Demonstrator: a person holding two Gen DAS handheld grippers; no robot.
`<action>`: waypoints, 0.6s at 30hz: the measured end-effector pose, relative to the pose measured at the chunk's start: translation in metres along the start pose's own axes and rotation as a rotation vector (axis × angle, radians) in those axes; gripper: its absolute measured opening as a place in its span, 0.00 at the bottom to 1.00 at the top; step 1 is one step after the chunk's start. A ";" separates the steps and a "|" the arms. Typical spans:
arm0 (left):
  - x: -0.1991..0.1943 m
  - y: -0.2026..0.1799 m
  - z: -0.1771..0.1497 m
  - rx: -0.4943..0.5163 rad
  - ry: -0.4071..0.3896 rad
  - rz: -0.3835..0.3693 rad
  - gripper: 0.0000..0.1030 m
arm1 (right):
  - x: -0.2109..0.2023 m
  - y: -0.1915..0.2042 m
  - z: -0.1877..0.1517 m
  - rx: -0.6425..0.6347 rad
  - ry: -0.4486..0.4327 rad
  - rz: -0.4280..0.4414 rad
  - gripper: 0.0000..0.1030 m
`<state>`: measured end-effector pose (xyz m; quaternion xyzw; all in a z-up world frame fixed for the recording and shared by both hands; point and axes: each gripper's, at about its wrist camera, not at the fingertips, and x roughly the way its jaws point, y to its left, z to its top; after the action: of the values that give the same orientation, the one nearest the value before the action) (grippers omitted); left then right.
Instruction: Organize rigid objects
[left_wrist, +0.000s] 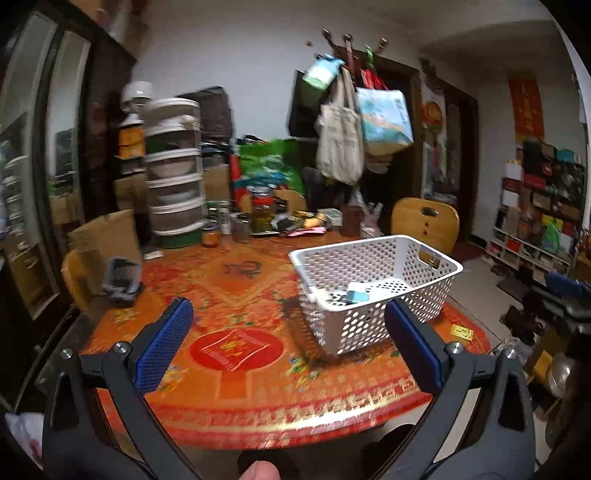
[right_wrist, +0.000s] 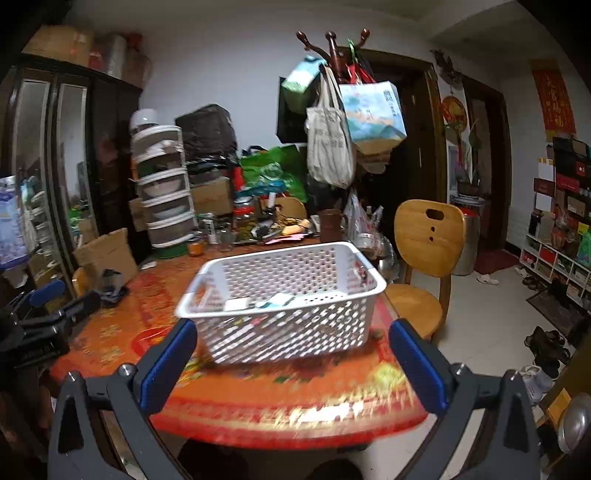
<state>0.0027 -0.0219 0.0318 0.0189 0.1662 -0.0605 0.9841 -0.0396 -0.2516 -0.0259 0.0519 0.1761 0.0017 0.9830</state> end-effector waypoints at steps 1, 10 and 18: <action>-0.013 0.001 -0.001 -0.002 -0.010 -0.001 0.99 | -0.014 0.007 -0.004 -0.008 0.000 0.010 1.00; -0.056 0.000 -0.006 0.008 0.006 -0.005 0.99 | -0.040 0.027 -0.015 -0.017 0.064 0.029 1.00; -0.011 -0.018 -0.013 0.015 0.107 -0.027 0.99 | -0.022 0.018 -0.014 -0.017 0.106 0.025 1.00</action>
<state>-0.0146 -0.0381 0.0228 0.0273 0.2182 -0.0737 0.9727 -0.0653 -0.2330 -0.0297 0.0457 0.2274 0.0184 0.9725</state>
